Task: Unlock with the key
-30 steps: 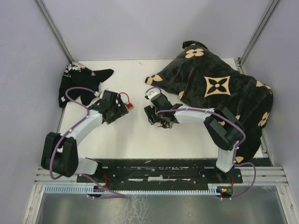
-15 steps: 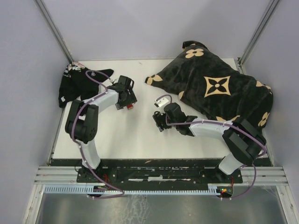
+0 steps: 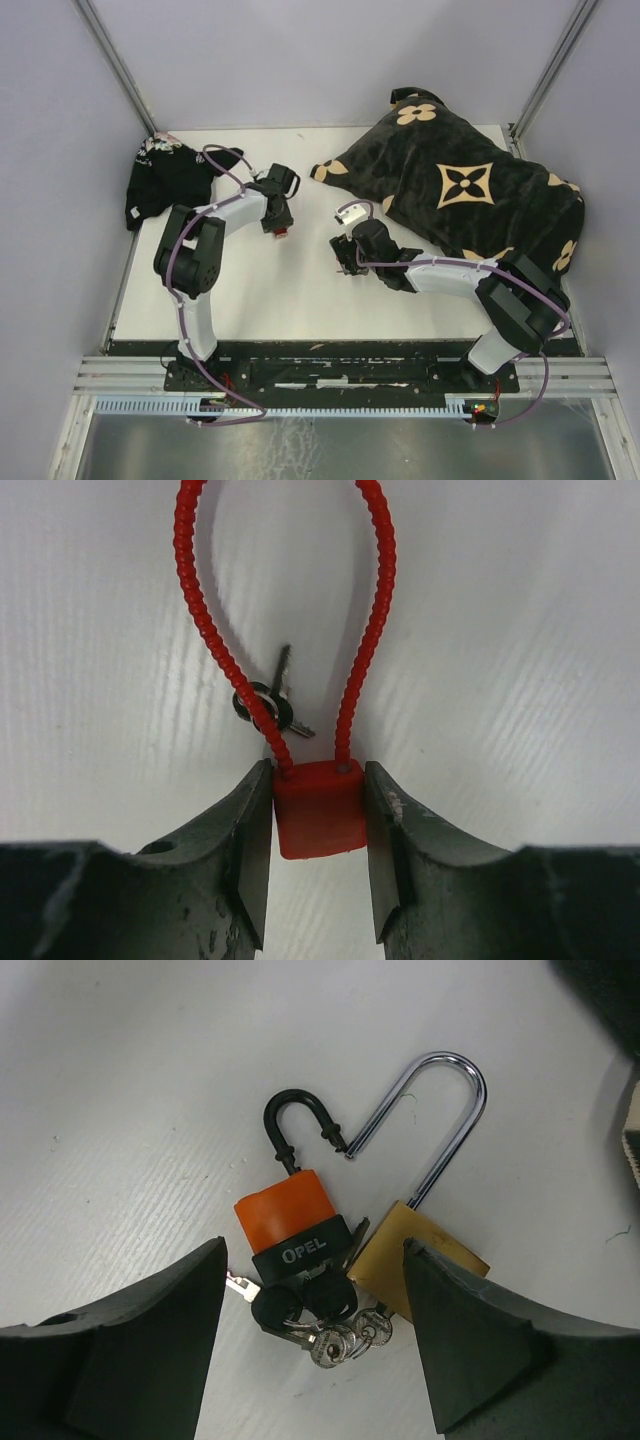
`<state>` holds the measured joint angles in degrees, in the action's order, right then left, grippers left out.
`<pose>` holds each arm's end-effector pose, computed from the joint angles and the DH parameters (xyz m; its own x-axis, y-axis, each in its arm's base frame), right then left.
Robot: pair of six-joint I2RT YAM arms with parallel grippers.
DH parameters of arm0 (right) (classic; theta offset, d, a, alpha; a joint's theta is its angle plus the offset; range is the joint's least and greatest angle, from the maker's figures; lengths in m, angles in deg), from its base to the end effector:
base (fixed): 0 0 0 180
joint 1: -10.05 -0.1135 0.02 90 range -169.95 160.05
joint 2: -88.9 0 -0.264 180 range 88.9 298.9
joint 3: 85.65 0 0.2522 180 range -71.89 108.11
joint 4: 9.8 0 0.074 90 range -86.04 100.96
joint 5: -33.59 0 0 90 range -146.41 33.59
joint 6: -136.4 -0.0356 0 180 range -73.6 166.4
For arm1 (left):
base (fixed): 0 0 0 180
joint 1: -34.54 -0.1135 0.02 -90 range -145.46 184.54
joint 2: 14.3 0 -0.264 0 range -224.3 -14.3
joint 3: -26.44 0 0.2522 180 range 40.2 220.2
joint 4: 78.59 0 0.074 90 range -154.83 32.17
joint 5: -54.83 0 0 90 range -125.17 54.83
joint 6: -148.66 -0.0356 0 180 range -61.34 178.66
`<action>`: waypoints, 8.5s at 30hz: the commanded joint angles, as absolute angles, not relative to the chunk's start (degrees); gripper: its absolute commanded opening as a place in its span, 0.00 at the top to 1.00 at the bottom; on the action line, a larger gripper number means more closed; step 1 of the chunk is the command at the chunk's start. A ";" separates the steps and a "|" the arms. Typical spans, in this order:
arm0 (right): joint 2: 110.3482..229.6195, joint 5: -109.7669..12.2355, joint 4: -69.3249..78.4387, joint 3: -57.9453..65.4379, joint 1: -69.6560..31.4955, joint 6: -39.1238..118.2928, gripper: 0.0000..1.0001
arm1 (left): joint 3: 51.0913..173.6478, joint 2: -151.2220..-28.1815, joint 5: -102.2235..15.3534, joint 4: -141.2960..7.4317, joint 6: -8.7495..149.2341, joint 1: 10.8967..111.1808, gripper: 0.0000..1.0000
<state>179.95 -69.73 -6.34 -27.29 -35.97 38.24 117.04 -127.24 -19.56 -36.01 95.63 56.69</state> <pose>0.2315 0.2280 0.1772 -0.4865 -0.3053 -0.8186 -0.5071 0.8616 -0.0199 0.3760 -0.1427 0.1627 -0.8251 -0.2895 -0.4852 -0.2988 0.9524 -0.0602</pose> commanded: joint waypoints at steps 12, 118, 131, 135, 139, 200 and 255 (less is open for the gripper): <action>175.72 -75.98 -9.45 -28.78 -35.97 39.35 0.21 | 103.37 -112.04 -20.83 -34.74 102.95 73.13 0.71; 167.20 -88.22 -13.03 -35.11 -33.91 37.41 0.14 | 132.92 -134.17 -29.68 -24.32 74.06 67.74 0.49; 169.06 -87.68 -11.09 -33.57 -33.76 37.06 0.14 | 132.60 -138.08 -30.85 -23.69 73.10 68.75 0.64; 168.70 -87.54 -10.90 -33.65 -33.72 36.99 0.15 | 129.90 -135.55 -31.71 -23.88 74.45 69.12 0.77; 168.44 -86.75 -10.73 -33.55 -33.72 37.08 0.15 | 125.47 -131.10 -35.13 -26.85 76.15 70.39 0.80; 190.78 -50.33 15.37 -9.47 -39.61 51.06 0.82 | 73.96 -76.96 -47.71 -60.62 103.35 60.43 0.43; 170.90 -47.93 -16.99 -29.74 -40.63 40.24 0.51 | 72.03 -78.96 -43.21 -77.34 105.85 66.18 0.97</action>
<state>175.66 -49.88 -16.46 -29.45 -41.92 41.25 67.86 -82.48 -45.63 -78.00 117.10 65.91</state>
